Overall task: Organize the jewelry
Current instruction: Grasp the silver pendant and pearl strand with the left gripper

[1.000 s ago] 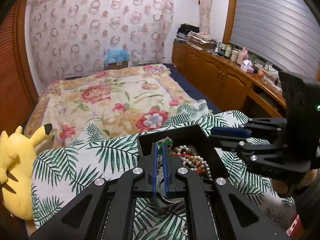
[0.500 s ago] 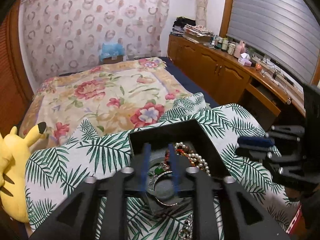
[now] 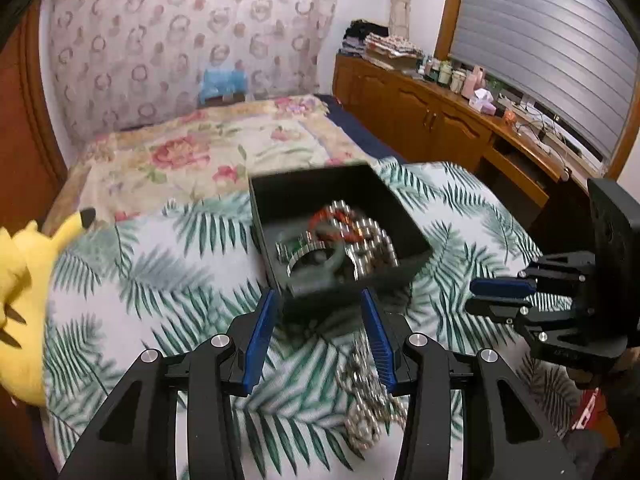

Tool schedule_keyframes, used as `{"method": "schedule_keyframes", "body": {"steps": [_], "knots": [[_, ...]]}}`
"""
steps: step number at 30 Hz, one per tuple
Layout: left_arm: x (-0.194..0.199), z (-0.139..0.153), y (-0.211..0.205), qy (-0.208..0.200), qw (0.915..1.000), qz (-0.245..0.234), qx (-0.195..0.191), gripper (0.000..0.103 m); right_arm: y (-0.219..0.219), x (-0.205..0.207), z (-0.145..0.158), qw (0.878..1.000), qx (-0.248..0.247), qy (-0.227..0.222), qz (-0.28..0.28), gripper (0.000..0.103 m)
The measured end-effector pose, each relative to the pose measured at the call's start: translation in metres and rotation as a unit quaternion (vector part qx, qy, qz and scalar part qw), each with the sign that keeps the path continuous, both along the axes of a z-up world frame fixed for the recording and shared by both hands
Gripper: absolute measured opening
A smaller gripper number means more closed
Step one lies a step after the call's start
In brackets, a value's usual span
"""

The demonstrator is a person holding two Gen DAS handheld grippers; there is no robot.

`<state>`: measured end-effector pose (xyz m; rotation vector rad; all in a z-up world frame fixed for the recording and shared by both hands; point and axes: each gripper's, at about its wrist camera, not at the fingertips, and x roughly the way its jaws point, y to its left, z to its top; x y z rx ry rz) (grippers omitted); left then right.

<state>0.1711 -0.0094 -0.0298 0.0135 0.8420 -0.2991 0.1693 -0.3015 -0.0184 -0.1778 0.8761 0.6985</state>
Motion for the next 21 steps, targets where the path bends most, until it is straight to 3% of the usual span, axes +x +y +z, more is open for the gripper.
{"method": "schedule_keyframes", "body": {"steps": [5, 21], "knots": [[-0.008, -0.024, -0.008, 0.032, 0.9994, -0.007, -0.011, 0.042, 0.0, -0.013, -0.004, 1.0, -0.004, 0.006, 0.005, 0.029], [-0.003, -0.052, -0.027, 0.063, 0.9974, -0.017, -0.03, 0.042, -0.004, -0.04, -0.024, 0.999, -0.019, 0.026, -0.002, 0.029]]}}
